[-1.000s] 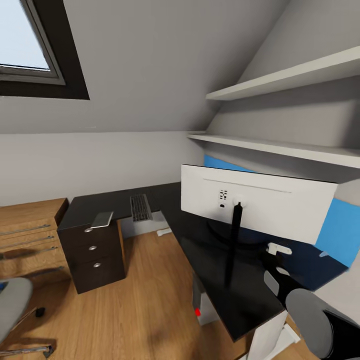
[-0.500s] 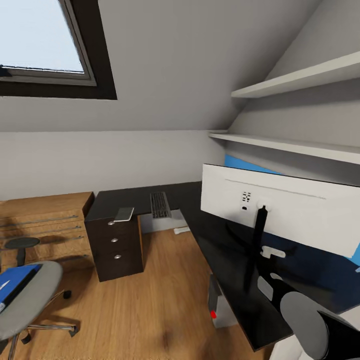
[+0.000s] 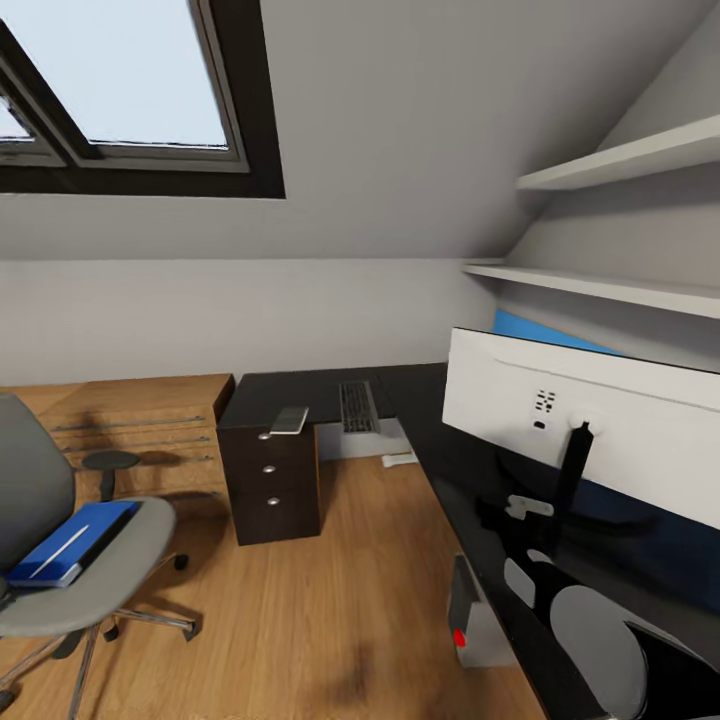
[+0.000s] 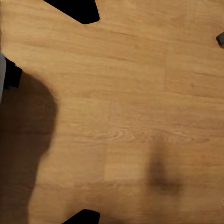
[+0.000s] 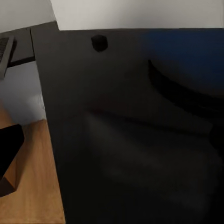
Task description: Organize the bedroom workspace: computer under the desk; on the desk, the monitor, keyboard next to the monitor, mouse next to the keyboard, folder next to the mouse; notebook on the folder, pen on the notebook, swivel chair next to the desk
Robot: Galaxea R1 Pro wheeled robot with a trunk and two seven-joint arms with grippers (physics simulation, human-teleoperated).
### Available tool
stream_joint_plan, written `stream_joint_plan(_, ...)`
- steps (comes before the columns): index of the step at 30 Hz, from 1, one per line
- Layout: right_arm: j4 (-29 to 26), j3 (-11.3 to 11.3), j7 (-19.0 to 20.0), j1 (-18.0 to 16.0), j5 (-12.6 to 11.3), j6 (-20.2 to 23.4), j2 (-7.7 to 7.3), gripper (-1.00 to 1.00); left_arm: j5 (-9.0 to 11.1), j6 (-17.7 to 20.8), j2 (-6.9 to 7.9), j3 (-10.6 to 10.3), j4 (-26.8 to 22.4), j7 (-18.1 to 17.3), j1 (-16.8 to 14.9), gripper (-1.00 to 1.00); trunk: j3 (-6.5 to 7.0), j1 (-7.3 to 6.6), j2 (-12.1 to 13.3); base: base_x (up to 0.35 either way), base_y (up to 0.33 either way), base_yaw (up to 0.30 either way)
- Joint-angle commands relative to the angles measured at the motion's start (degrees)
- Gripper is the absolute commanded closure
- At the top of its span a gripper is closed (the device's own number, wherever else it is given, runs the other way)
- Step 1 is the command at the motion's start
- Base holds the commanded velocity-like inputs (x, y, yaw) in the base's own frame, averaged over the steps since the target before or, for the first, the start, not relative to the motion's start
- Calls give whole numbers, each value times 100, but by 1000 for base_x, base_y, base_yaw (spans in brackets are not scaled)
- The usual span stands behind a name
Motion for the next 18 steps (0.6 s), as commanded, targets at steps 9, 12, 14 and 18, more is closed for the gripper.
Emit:
stream_joint_plan(9, 77, -45, 23, -5, 384, -28, 113, -100, 15, -5, -5, 14, -7, -3, 1, -100, -34, 0, -4, 0, 0, 262)
stream_joint_plan(12, 82, -45, 26, -5, 402, -29, 152, -100, 15, -3, -5, 16, -7, -3, 2, -100, -37, 0, -4, 51, 42, 135)
stream_joint_plan(14, 83, -45, 30, -5, 407, -29, 165, -100, 15, -3, -5, 15, -7, -3, 1, -100, -38, 0, -4, 140, 117, 63)
stream_joint_plan(18, 106, -42, 34, 13, 486, -30, 176, -100, 15, 0, -5, 15, -2, -3, 2, -100, -39, 0, -4, 203, 171, 27)
